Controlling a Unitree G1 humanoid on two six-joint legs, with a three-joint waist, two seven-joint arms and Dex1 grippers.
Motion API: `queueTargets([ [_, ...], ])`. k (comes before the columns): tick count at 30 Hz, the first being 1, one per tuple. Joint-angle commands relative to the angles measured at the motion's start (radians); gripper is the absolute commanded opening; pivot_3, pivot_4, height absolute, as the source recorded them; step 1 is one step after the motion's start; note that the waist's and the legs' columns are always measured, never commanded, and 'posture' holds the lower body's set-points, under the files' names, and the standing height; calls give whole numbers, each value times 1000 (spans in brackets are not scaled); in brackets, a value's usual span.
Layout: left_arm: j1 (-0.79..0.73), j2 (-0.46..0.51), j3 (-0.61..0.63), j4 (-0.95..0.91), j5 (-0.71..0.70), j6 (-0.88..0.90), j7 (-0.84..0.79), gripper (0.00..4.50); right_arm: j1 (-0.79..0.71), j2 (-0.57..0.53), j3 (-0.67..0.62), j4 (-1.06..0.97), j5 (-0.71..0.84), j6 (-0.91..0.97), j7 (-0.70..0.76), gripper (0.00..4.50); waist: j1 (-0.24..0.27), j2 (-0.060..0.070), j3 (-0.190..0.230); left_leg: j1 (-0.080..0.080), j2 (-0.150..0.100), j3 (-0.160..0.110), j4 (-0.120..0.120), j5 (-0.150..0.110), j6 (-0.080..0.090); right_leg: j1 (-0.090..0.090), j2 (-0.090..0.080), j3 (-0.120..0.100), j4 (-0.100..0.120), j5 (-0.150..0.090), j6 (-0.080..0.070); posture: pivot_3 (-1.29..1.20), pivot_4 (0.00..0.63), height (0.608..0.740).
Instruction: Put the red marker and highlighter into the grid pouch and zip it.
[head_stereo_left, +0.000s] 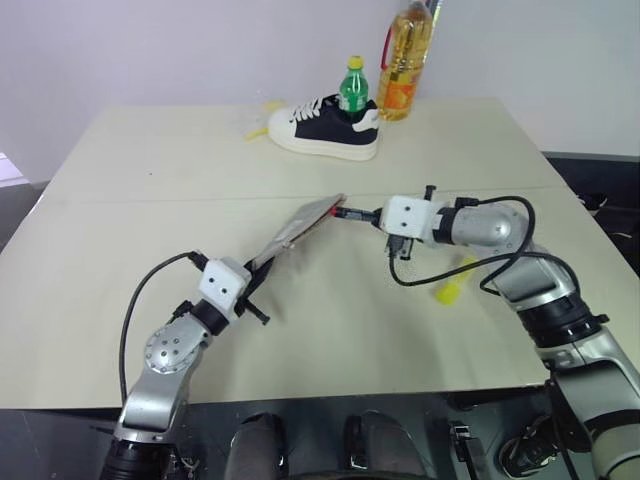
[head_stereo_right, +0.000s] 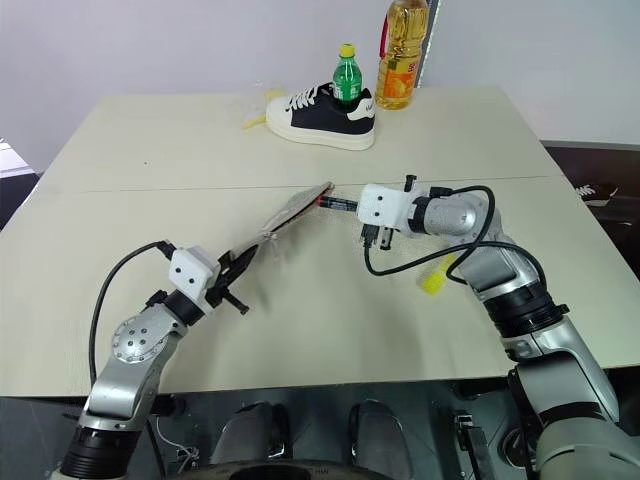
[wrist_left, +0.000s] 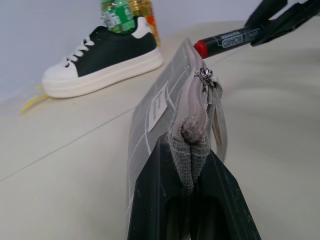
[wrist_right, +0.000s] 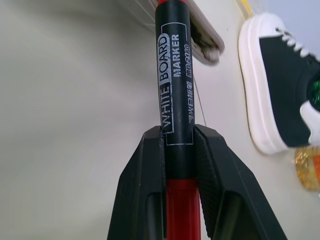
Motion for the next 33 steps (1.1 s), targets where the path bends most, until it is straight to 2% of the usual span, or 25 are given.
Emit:
queueTargets([
  [1,-7,29,-20,-48,4,-21,-36,0,-22,-7,21,-43,-34,-74,22,297,0,0,0,0,0,0,0,0,0,0,0,0,0,0,0,0,150,705],
  [14,-6,64,-18,-34,-14,-31,-82,0,-34,15,6,-76,-61,-104,49,297,1,0,0,0,0,0,0,0,0,0,0,0,0,0,0,0,150,705],
  [27,8,44,-13,-44,-25,-22,-80,0,-89,-11,-29,91,-106,-114,-7,297,-1,0,0,0,0,1,2,0,0,0,0,0,2,0,0,0,150,705],
  [33,5,45,-14,-52,-26,-19,-84,0,-88,-8,0,76,-124,-173,0,297,-1,0,0,0,0,2,2,0,0,0,0,0,2,0,0,0,150,705],
])
